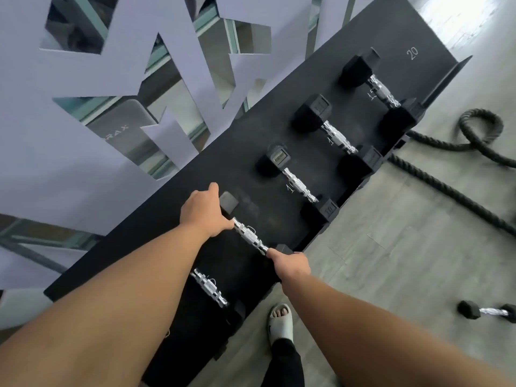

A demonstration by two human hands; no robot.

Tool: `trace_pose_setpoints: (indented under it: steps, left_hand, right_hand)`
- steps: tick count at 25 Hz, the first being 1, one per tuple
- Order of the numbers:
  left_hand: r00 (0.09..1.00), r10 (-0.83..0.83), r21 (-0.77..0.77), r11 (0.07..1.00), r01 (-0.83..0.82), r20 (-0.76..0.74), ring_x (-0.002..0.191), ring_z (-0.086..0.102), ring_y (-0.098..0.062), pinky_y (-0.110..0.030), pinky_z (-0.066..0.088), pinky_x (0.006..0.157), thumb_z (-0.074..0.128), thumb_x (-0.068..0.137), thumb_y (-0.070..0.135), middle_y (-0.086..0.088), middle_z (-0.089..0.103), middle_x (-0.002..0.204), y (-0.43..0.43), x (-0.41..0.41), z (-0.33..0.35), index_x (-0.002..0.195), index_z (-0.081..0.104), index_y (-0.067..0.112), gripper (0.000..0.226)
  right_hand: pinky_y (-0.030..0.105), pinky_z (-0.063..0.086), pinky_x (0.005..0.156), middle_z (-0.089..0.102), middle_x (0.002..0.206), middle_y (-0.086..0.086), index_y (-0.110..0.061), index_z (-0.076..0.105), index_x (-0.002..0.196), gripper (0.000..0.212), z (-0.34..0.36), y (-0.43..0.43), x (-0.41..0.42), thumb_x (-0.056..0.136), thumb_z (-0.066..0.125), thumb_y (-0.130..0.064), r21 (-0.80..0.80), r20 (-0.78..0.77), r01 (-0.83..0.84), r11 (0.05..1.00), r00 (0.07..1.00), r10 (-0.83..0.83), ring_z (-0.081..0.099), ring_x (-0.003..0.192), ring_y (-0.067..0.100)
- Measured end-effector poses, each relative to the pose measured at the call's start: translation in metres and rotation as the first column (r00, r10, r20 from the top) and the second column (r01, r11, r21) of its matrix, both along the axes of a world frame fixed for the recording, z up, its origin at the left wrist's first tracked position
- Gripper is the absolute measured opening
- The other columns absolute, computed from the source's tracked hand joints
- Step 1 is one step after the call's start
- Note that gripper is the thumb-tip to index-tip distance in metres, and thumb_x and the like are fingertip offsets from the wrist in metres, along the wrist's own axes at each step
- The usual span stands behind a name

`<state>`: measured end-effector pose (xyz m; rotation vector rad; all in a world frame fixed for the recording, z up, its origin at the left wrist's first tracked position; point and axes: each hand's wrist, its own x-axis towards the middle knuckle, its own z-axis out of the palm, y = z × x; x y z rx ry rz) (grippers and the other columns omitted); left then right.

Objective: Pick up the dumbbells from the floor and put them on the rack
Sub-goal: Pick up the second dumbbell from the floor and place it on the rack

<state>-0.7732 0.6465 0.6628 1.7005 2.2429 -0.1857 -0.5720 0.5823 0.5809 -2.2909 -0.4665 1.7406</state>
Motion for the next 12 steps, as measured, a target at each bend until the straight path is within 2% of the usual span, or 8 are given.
trace_pose_setpoints:
  steps: [3,4,6,8,12]
  left_hand:
    - [1.000,-0.011,0.009,1.000,0.011,0.022,0.079,0.051,-0.023,-0.034,0.042,0.052,0.092,0.061,0.049,0.007,0.038,0.071,0.009,-0.004,-0.012,0.104,0.041,0.021,0.073]
    - [1.000,-0.019,0.014,1.000,0.019,0.019,0.080,0.051,-0.023,-0.034,0.041,0.052,0.092,0.061,0.049,0.007,0.040,0.071,0.011,-0.004,-0.016,0.105,0.041,0.021,0.073]
    - [0.999,-0.026,0.010,1.000,0.026,0.018,0.083,0.051,-0.024,-0.035,0.040,0.052,0.093,0.062,0.047,0.004,0.046,0.073,0.015,-0.002,-0.024,0.104,0.040,0.021,0.072]
    - [0.999,0.005,-0.015,1.000,-0.005,0.031,0.085,0.051,-0.024,-0.037,0.044,0.055,0.093,0.064,0.044,-0.002,0.056,0.082,0.016,0.001,-0.032,0.109,0.042,0.019,0.073]
    - [0.998,0.021,-0.047,0.999,-0.018,0.061,0.093,0.053,-0.024,-0.037,0.044,0.064,0.091,0.071,0.043,-0.008,0.065,0.106,0.016,0.003,-0.036,0.128,0.046,0.015,0.077]
  right_hand:
    - [0.037,0.049,0.088,0.045,0.143,0.014,-0.017,0.039,0.151,0.097,-0.006,0.003,-0.007,0.069,0.081,-0.046,-0.012,0.072,0.028,1.000,0.997,-0.027,0.052,0.098,0.028]
    - [0.037,0.046,0.087,0.043,0.144,0.014,-0.018,0.039,0.151,0.094,-0.007,0.003,-0.010,0.071,0.081,-0.044,-0.014,0.099,0.029,0.999,0.995,-0.028,0.052,0.099,0.030]
    - [0.041,0.048,0.094,0.039,0.142,0.014,-0.022,0.042,0.148,0.085,-0.010,0.004,-0.013,0.075,0.081,-0.040,-0.013,0.147,0.018,1.000,0.989,-0.015,0.057,0.109,0.034]
    - [0.046,0.049,0.102,0.037,0.140,0.013,-0.024,0.043,0.145,0.076,-0.012,0.003,-0.012,0.080,0.080,-0.035,-0.027,0.152,0.007,1.000,0.988,-0.003,0.059,0.113,0.037]
    - [0.047,0.051,0.101,0.036,0.141,0.013,-0.022,0.045,0.142,0.064,-0.012,0.003,-0.003,0.086,0.076,-0.027,-0.004,0.138,-0.026,1.000,0.990,0.026,0.061,0.110,0.036]
